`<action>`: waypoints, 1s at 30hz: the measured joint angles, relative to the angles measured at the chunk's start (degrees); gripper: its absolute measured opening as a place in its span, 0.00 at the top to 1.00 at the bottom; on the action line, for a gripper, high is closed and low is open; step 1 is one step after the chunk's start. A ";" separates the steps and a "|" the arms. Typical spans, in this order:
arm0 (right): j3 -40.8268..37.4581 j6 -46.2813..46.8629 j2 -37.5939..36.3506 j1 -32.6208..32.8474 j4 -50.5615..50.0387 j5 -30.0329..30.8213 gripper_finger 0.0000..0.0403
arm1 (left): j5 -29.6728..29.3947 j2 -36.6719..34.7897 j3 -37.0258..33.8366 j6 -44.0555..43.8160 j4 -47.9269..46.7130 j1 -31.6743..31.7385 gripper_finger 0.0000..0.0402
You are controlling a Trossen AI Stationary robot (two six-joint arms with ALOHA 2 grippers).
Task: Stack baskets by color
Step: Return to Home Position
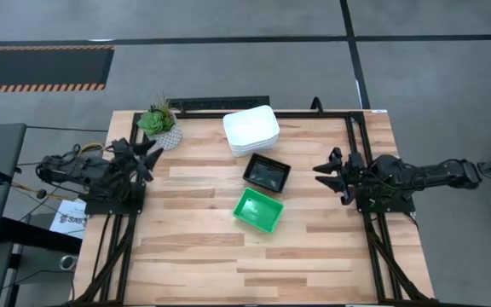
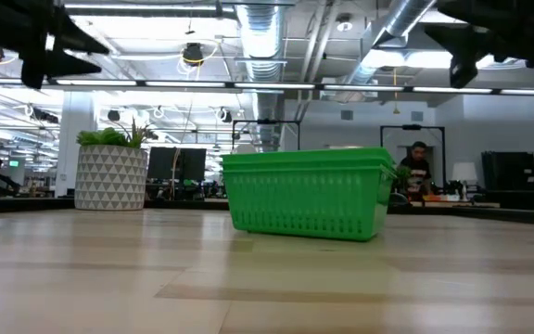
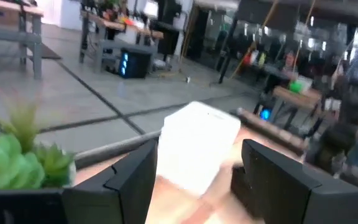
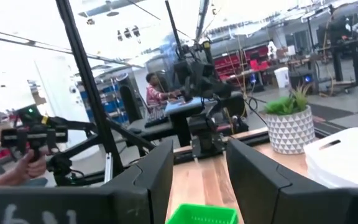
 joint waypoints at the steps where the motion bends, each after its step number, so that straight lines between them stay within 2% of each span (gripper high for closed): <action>1: -0.62 -0.18 -0.88 -0.04 0.05 -0.18 0.57 | 0.27 0.12 -0.53 -0.50 -0.91 -0.02 0.44; 4: -3.49 0.11 -3.54 -0.71 -0.58 -0.22 0.57 | 2.29 0.03 -3.06 -2.48 0.14 0.00 0.44; 10: -6.98 3.21 -9.93 -1.94 -3.67 -0.26 0.57 | 11.00 0.00 -7.72 -4.11 3.39 0.00 0.44; 17: -7.03 1.04 -14.06 -2.21 -5.78 -2.34 0.57 | 27.29 0.00 -13.72 6.37 19.24 0.00 0.44; 23: -7.05 1.29 -15.69 -2.21 -10.45 -2.51 0.57 | 29.13 0.11 -18.83 7.91 25.37 0.00 0.44; 30: -7.07 1.21 -15.68 -2.20 -13.68 -2.51 0.58 | 37.18 0.01 -19.54 9.45 27.33 0.00 0.44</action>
